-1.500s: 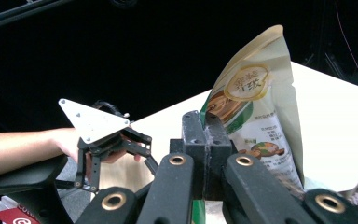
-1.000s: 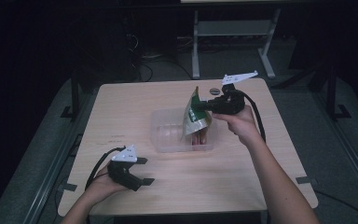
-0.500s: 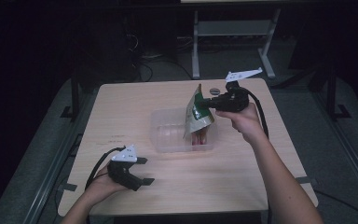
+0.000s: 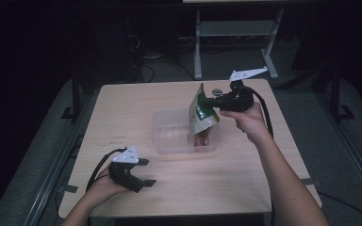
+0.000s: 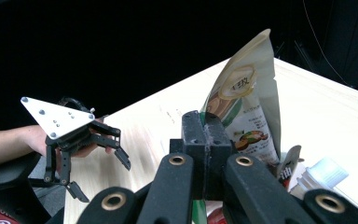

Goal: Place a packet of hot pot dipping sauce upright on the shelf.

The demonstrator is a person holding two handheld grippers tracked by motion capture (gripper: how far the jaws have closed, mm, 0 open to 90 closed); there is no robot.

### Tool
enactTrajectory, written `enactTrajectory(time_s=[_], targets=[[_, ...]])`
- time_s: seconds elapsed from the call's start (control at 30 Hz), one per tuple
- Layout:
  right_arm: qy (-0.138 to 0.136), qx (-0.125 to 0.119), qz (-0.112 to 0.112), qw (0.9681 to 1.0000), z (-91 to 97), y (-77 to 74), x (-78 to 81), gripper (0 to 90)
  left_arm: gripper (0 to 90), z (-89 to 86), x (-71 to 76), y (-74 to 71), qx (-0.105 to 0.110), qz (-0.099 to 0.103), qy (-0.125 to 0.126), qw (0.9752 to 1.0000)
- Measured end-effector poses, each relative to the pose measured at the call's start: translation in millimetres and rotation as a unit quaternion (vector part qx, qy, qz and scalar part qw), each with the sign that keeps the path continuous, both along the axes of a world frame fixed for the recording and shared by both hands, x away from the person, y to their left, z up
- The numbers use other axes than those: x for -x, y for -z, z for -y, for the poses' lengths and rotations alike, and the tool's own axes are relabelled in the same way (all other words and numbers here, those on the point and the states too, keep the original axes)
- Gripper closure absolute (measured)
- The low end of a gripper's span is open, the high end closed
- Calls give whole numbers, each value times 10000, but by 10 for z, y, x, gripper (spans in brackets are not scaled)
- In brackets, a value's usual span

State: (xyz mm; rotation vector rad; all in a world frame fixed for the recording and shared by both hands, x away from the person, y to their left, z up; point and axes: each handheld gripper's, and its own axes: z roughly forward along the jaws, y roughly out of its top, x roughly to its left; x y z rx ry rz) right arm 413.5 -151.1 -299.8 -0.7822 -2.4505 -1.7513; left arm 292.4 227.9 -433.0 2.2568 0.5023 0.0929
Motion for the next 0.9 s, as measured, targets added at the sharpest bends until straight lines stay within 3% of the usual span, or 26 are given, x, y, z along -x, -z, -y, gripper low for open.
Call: enactTrajectory(time_s=[0.13,0.63,0.9], targets=[[-7,55,-49,10000,-31,15,-13,900,176,4,11,-3,20,-17,-10,10000],[65,500,-209,9985,-243,297,-97,900,176,24,13,21,-3,-52,37,10000],[79,501,-198,9985,-308,355,-116,900,176,33,14,31,-37,-100,47,9999]])
